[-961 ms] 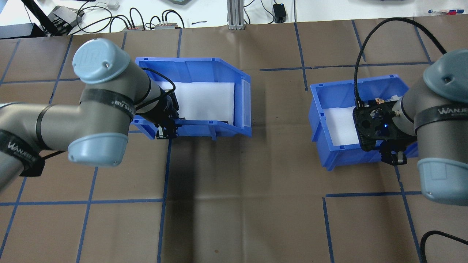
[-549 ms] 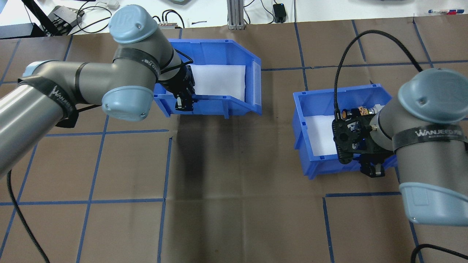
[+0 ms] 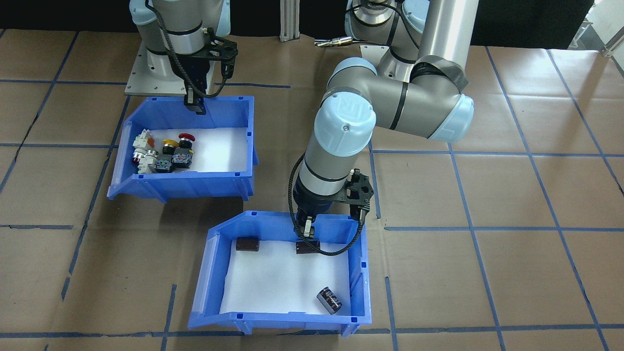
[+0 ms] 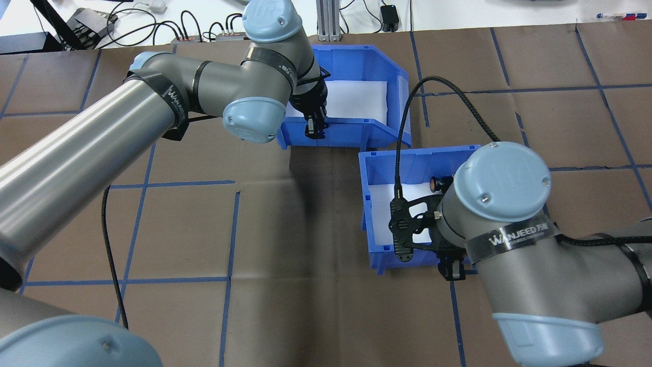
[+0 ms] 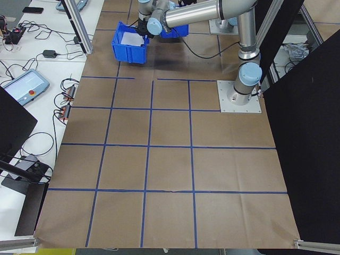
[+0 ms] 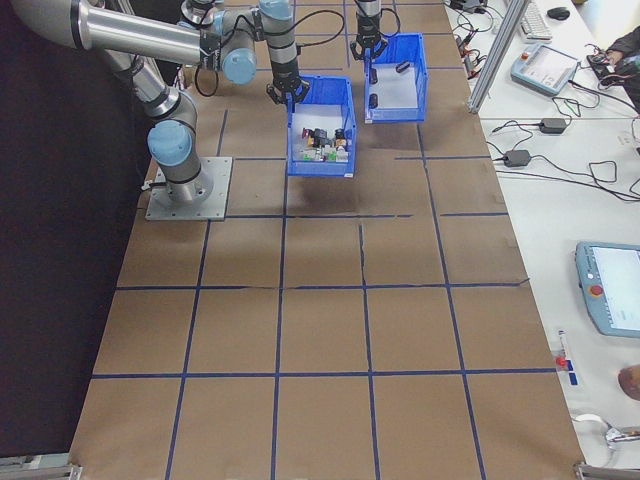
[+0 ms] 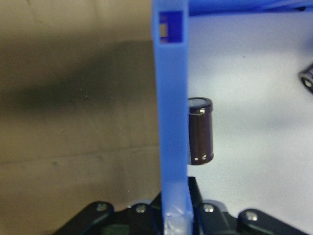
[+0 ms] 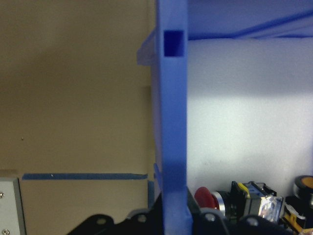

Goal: Place battery box in front

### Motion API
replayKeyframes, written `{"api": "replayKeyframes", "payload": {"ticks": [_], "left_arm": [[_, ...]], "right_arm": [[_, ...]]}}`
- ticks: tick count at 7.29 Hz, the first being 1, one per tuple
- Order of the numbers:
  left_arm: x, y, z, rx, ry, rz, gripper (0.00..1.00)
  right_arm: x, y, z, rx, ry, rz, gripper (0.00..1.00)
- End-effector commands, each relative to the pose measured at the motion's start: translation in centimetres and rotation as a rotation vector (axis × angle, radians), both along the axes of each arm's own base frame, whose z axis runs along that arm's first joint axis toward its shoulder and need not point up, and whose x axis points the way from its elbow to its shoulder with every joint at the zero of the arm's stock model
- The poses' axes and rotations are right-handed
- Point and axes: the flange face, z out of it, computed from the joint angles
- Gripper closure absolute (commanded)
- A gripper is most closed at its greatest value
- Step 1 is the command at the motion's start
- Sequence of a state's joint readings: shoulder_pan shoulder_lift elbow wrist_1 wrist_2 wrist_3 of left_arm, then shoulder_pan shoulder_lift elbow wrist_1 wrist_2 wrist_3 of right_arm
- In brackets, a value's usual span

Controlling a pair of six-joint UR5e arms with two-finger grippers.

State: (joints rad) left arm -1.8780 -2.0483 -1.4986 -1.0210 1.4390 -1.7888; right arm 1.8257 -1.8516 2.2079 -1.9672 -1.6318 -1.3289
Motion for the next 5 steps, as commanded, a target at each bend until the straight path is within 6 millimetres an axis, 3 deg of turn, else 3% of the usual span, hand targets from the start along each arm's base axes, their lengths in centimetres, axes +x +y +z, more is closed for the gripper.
{"api": "replayKeyframes", "payload": {"ticks": [1, 2, 4, 5], "left_arm": [[-2.9, -0.3, -1.2, 0.003, 0.008, 0.016, 0.93], [-3.9, -0.8, -1.2, 0.001, 0.019, 0.045, 0.88], [-4.1, -1.2, -0.2, -0.019, 0.015, 0.053, 0.39], [-4.2, -1.2, 0.0, -0.016, 0.029, 0.072, 0.00]], "right_arm": [[4.1, 1.6, -1.4, 0.000, 0.002, 0.007, 0.96], [5.9, 2.4, -2.5, 0.014, 0.008, -0.003, 0.96], [10.3, 3.9, -4.6, -0.017, -0.006, -0.002, 0.96], [12.0, 4.4, -6.0, -0.039, 0.019, -0.001, 0.96]]}}
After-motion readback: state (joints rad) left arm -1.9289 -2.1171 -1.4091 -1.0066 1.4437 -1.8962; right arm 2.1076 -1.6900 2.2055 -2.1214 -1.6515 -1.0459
